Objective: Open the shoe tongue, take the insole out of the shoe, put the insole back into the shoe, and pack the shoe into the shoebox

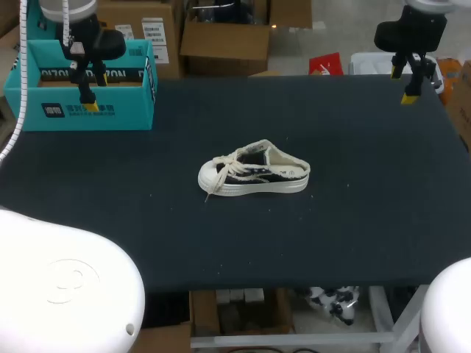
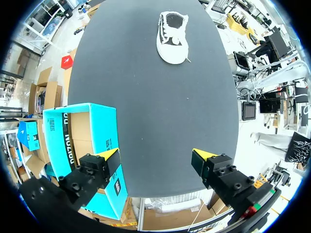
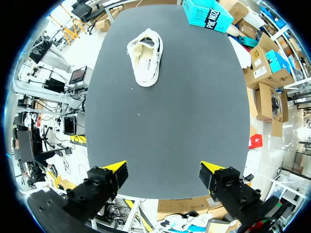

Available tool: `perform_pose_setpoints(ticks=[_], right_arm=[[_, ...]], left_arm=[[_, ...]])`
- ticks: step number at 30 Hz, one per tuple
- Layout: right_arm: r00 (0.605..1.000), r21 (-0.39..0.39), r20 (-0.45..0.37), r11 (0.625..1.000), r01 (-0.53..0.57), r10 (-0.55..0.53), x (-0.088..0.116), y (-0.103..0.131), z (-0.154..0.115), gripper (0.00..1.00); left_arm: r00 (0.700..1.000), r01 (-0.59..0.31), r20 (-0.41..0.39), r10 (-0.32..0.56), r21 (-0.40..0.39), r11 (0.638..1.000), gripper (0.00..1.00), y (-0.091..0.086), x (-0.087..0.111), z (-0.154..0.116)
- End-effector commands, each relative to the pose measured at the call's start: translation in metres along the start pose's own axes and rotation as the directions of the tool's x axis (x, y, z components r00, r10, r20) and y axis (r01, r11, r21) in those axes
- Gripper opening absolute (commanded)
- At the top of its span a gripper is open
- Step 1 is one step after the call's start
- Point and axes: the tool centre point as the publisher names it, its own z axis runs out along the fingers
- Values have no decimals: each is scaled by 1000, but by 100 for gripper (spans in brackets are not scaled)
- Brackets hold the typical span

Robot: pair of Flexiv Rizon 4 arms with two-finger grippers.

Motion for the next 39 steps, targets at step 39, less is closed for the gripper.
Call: perform_pose_setpoints(ticks=[39], right_arm=[[997,-298,52,954,-36,54,17,61,43,100]], left_arm=[[847,520,-118,-519,-25,854,100,-42,20,1]])
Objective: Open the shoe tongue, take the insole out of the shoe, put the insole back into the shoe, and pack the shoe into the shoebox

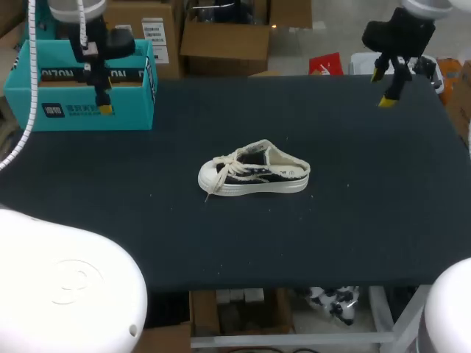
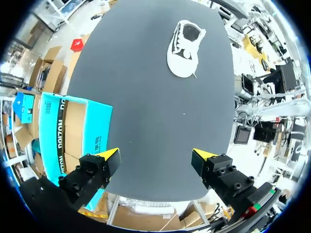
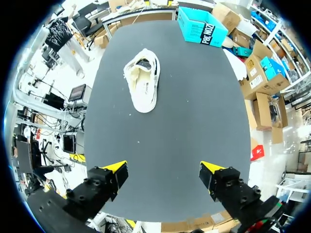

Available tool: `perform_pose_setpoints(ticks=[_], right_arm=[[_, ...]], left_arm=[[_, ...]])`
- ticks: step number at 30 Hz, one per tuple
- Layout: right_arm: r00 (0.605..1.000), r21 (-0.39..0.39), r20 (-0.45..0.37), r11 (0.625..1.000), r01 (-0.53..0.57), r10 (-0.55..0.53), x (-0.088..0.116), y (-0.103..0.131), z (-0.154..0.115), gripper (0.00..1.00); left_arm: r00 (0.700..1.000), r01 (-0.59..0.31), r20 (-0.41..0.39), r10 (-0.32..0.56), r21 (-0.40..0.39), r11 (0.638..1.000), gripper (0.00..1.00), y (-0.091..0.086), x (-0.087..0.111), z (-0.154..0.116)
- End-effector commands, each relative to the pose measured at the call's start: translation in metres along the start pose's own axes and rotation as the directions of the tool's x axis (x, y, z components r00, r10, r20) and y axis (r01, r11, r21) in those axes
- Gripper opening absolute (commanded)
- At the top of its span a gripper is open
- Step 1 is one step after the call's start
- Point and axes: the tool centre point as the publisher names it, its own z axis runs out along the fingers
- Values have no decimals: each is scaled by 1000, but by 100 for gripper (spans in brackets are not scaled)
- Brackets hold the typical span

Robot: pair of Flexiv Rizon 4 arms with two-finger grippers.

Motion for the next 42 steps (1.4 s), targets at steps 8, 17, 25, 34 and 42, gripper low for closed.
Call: perform_pose_setpoints(ticks=[8,17,25,34,42], right_arm=[[996,-284,78,959,-14,38,35,30,72,100],[998,-395,52,919,-14,37,40,48,100,100],[998,-395,52,919,-14,37,40,48,100,100],[999,-438,-31,898,-46,36,35,57,135,100],[994,-484,-100,870,-93,51,44,64,177,100]], left_arm=[[808,578,-128,-575,-15,816,100,-26,20,24],[698,704,-73,-713,-120,701,100,-47,36,37],[698,704,-73,-713,-120,701,100,-47,36,37],[476,871,-54,-878,-107,479,100,-86,68,47],[261,964,-64,-963,-41,264,100,-111,93,54]])
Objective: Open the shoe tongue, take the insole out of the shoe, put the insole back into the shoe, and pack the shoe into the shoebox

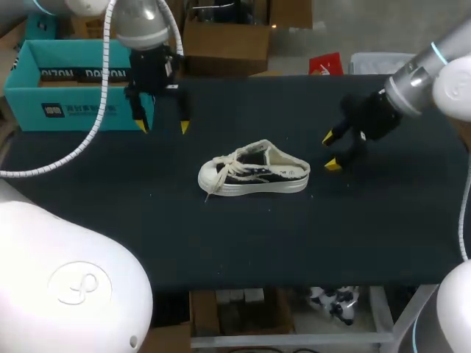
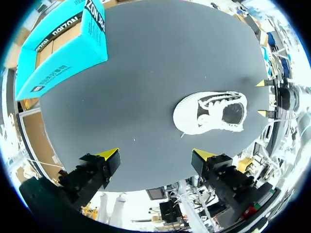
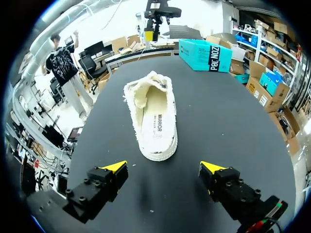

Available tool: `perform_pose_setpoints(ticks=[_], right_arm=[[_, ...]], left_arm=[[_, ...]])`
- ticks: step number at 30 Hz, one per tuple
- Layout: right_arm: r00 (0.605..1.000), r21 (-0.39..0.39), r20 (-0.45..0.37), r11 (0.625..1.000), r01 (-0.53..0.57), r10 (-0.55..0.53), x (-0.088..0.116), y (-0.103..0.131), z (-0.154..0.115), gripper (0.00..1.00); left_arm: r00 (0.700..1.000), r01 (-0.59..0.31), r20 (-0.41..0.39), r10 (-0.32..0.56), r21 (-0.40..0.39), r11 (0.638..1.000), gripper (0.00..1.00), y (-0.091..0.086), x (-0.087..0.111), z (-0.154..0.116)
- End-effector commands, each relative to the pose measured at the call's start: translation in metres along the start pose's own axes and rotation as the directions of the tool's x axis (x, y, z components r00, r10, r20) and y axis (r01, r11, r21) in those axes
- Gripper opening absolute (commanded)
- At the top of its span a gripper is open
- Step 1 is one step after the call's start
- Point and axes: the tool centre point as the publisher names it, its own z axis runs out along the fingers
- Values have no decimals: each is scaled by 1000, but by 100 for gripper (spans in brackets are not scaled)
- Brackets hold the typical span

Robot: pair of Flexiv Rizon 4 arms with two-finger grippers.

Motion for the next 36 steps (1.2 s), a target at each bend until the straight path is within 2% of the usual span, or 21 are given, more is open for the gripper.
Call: perform_pose_setpoints(ticks=[1,8,19,27,36], right_arm=[[1000,-44,-27,999,7,-8,-5,-5,20,100],[999,-72,-22,997,36,-37,6,1,40,100],[997,-135,37,988,75,-71,23,7,66,100],[996,-169,63,982,78,-68,19,8,76,100],[993,-207,92,974,95,-77,13,11,87,100]], left_arm=[[986,164,-11,-164,99,981,100,12,13,8],[981,192,-18,-192,92,977,100,11,26,16],[988,157,-26,-155,68,985,100,7,52,24],[991,131,-16,-130,65,989,100,4,67,24],[993,119,-9,-118,51,992,100,-1,74,28]])
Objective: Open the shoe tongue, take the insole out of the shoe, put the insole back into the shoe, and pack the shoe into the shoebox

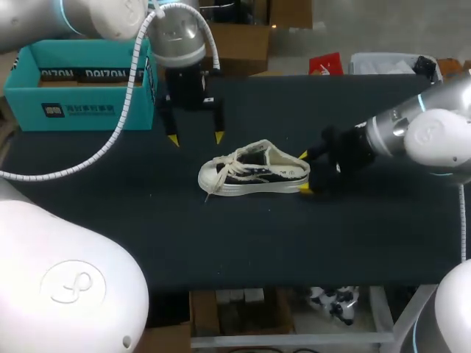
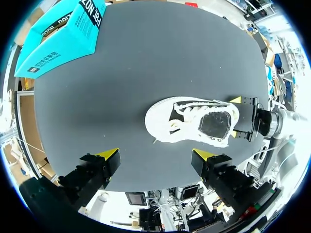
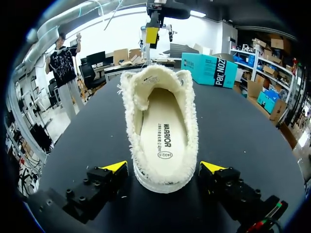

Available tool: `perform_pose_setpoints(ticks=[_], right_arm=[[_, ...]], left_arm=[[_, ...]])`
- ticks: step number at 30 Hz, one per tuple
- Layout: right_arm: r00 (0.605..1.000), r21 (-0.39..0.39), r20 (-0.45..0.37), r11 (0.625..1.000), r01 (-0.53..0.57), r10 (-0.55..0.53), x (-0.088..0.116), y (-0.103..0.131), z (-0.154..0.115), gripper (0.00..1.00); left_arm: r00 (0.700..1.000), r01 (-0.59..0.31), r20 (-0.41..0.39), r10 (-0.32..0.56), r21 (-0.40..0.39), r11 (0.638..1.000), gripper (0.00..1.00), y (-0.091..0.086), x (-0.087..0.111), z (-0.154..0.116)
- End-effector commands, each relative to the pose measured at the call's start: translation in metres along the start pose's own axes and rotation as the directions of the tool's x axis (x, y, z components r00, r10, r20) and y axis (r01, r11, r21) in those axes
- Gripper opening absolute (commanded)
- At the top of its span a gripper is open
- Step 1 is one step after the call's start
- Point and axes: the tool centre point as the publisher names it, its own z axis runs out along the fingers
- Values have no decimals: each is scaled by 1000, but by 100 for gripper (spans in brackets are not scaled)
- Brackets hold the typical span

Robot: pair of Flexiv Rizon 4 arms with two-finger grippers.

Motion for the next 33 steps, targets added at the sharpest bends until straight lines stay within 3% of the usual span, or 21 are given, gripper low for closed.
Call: perform_pose_setpoints(ticks=[1,33], right_arm=[[1000,-22,1,1000,1,-1,-1,-4,7,100],[998,-112,-28,991,-67,65,-8,-4,26,100]], left_arm=[[1000,1,9,-1,-10,1000,100,-5,5,3],[1000,-8,21,8,-3,1000,100,-17,22,20]])
